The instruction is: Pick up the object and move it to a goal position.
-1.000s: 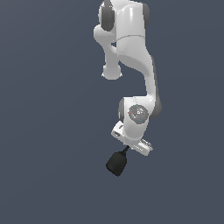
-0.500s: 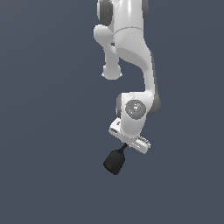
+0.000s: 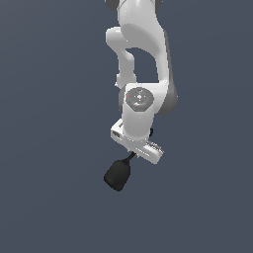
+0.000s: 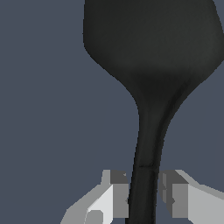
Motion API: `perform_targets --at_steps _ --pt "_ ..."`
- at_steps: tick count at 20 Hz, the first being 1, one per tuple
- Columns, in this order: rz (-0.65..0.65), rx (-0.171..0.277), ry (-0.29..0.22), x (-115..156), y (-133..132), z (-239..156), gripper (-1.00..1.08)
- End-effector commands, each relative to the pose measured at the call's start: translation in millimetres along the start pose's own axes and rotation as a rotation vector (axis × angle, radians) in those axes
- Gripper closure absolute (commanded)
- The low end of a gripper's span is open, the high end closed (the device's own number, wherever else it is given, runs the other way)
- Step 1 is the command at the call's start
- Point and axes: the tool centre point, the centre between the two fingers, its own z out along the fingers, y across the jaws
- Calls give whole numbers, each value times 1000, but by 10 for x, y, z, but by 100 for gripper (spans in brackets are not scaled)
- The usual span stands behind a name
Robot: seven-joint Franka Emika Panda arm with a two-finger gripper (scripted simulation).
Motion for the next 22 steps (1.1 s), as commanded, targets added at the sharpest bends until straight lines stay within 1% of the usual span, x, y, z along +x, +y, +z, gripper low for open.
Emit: perform_targets --at_steps 1,22 --pt "1 2 2 68 137 -288 108" --pt "1 1 2 616 1210 -2516 108"
